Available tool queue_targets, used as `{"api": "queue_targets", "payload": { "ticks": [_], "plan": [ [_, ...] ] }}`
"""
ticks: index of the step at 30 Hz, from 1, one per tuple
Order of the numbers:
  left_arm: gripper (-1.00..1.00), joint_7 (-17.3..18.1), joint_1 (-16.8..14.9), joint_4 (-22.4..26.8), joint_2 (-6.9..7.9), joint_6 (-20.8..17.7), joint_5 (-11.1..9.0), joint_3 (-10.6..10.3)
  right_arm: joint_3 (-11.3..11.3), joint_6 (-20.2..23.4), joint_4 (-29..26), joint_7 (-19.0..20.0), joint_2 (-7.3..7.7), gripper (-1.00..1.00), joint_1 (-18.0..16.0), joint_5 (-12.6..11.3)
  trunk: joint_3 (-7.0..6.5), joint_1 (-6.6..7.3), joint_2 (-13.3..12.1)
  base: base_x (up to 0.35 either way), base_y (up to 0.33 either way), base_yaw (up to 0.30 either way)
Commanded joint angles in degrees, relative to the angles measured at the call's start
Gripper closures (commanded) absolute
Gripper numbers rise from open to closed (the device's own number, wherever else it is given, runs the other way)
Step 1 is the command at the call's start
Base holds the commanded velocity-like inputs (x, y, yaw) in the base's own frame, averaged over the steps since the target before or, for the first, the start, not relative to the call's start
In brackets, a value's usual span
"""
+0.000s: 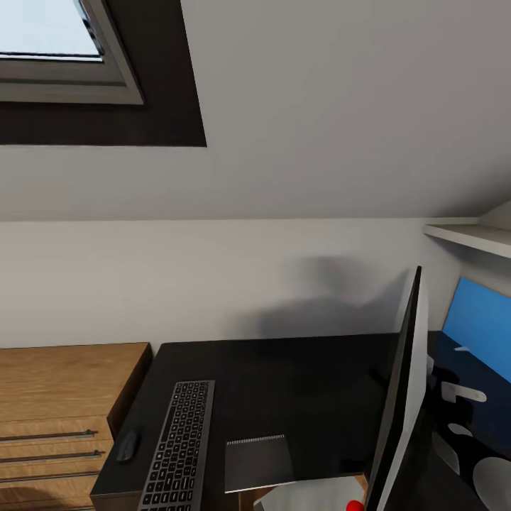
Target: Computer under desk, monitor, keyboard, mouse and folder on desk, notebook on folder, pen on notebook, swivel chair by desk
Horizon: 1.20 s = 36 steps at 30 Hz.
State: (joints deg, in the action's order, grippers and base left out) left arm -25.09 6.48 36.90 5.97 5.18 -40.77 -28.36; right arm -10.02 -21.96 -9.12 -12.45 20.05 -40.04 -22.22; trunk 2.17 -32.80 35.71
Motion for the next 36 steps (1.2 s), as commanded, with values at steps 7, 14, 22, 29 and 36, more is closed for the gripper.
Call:
{"api": "queue_targets", "payload": {
  "ticks": [7, 14, 22, 29, 36],
  "plan": [
    [-1.0, -0.43, -0.04, 0.1, 0.09, 0.36, -0.62, -0.47, -0.53, 0.19, -0.02, -0.12, -0.01, 1.0, -0.04, -0.1, 0.1, -0.03, 0.08, 0.0, 0.0, 0.0],
    [-1.0, -0.44, -0.04, 0.1, 0.09, 0.36, -0.62, -0.47, -0.61, -0.04, -0.02, -0.11, -0.01, 1.0, -0.01, -0.1, 0.1, -0.03, 0.08, 0.0, 0.0, 0.0],
    [-1.0, -0.41, -0.04, 0.1, 0.09, 0.36, -0.63, -0.47, -0.77, 0.08, -0.02, -0.12, -0.1, 1.0, -0.04, 0.05, 0.1, -0.03, 0.08, 0.0, 0.0, 0.0],
    [-1.0, -0.48, -0.06, -0.47, 0.09, 0.36, -0.67, -0.47, -0.89, 0.02, -0.04, -0.12, -0.19, 1.0, -0.02, 0.16, 0.1, -0.03, 0.08, -0.237, 0.0, 0.0],
    [-1.0, -0.48, -0.03, -0.92, -0.03, 0.36, -0.5, -0.47, -0.96, -0.01, -0.1, -0.12, -0.22, 1.0, -0.03, 0.17, 0.1, -0.03, 0.08, -0.335, 0.0, 0.0]
  ]
}}
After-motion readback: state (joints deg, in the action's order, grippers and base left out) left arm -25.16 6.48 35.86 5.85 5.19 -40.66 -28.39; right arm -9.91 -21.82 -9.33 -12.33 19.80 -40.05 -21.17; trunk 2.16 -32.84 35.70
